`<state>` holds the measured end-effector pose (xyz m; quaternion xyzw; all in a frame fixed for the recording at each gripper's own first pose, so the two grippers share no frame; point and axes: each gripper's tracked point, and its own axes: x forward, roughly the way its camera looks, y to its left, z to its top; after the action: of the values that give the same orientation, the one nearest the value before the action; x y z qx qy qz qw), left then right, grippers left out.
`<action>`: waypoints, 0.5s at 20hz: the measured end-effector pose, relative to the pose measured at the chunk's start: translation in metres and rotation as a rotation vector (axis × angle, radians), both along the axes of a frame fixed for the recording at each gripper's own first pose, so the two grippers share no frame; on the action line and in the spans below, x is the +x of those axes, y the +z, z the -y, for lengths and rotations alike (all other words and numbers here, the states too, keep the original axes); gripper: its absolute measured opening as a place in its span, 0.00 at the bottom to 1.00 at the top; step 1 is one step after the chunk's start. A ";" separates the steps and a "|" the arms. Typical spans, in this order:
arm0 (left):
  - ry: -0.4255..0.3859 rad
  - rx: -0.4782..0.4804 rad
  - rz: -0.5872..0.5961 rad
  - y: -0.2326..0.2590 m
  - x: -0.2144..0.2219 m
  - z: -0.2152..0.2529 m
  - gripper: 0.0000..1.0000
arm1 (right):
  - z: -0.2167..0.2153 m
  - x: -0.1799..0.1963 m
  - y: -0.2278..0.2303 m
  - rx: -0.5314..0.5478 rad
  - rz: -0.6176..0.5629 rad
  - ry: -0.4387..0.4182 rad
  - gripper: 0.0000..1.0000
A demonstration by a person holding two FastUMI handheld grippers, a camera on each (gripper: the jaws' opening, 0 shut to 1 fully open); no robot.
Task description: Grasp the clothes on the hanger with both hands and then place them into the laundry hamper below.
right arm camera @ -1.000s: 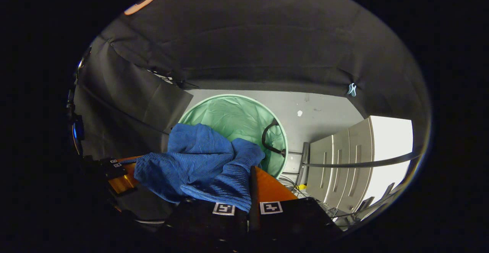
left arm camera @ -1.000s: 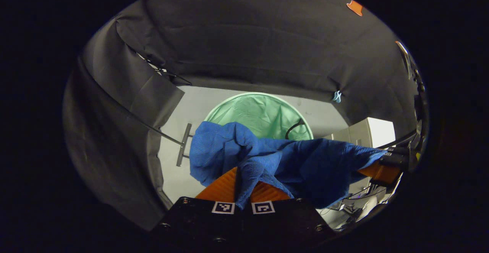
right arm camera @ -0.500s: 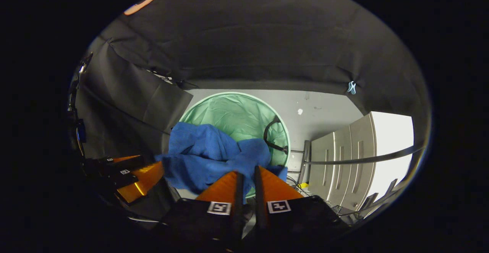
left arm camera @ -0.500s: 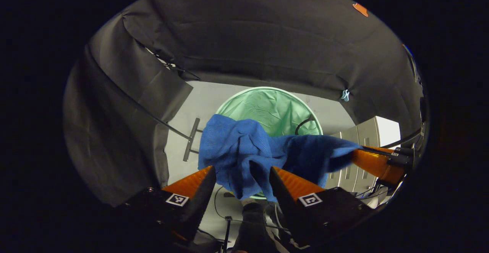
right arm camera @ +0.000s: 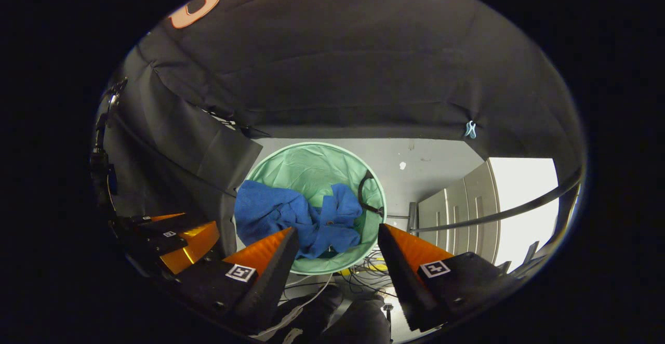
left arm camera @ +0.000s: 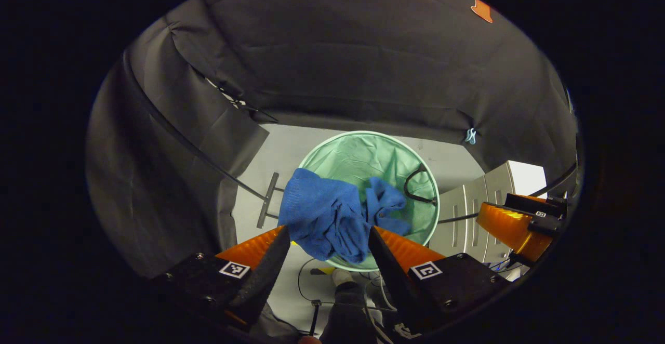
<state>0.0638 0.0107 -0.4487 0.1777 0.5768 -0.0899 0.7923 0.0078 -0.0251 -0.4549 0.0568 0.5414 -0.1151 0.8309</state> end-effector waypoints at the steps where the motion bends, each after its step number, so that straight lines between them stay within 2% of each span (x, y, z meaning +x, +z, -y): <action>1: -0.010 -0.001 0.008 0.002 0.001 0.001 0.98 | 0.001 0.000 0.003 -0.002 0.005 0.002 0.99; 6: -0.050 -0.016 0.046 0.015 0.000 0.015 0.98 | 0.005 -0.005 0.027 -0.019 0.060 -0.001 0.99; 10: -0.039 -0.023 0.112 0.030 0.004 0.020 0.98 | 0.014 -0.018 0.056 -0.017 0.118 -0.014 0.99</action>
<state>0.0678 -0.0089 -0.4186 0.1845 0.5269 -0.1017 0.8234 -0.0105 -0.0391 -0.3993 0.0602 0.4901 -0.1221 0.8610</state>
